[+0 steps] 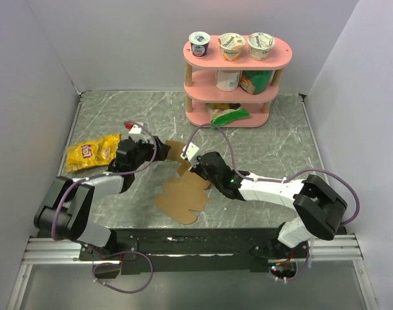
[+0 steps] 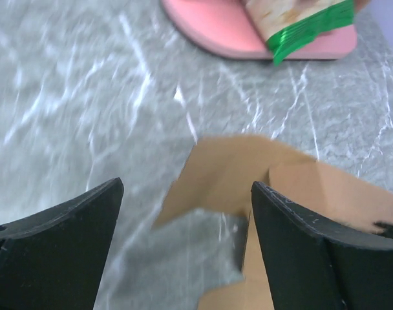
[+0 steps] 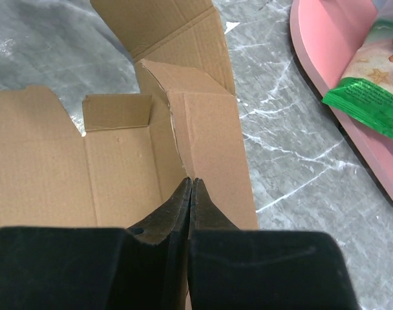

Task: Fold the paper box

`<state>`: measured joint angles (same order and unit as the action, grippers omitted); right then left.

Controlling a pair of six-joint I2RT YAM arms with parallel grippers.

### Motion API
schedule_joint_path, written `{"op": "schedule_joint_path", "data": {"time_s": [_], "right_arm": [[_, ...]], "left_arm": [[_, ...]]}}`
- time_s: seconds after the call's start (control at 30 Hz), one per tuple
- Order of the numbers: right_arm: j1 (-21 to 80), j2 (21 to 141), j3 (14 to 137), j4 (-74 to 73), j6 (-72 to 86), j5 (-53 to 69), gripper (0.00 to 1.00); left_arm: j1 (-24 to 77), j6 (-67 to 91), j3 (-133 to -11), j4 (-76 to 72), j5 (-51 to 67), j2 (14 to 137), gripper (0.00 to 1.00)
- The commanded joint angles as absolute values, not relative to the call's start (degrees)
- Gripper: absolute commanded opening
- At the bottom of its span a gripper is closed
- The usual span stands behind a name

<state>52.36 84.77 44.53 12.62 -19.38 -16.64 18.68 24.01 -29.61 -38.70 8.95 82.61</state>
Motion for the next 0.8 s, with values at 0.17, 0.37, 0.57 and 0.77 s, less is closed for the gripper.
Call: {"op": "schedule_joint_path", "data": {"time_s": [0.17,0.37,0.57,0.77], "right_arm": [[52.56,82.09,43.24,11.87,-19.51,-14.76,0.0],[52.73,82.26,43.33,11.51,-19.6,-14.94,0.0],[54.49,83.93,44.03,11.34,-20.21,-17.05,0.0],[55.28,83.32,43.42,11.86,-18.55,-18.01,0.0]], "left_arm": [[18.54,15.12,-38.05,-40.35,13.79,91.14,0.81],[18.54,16.61,-36.3,-44.38,18.28,92.37,0.7],[20.21,16.52,-35.42,-45.17,18.29,93.25,0.42],[24.52,15.74,-32.53,-45.0,12.24,90.53,0.24]]}}
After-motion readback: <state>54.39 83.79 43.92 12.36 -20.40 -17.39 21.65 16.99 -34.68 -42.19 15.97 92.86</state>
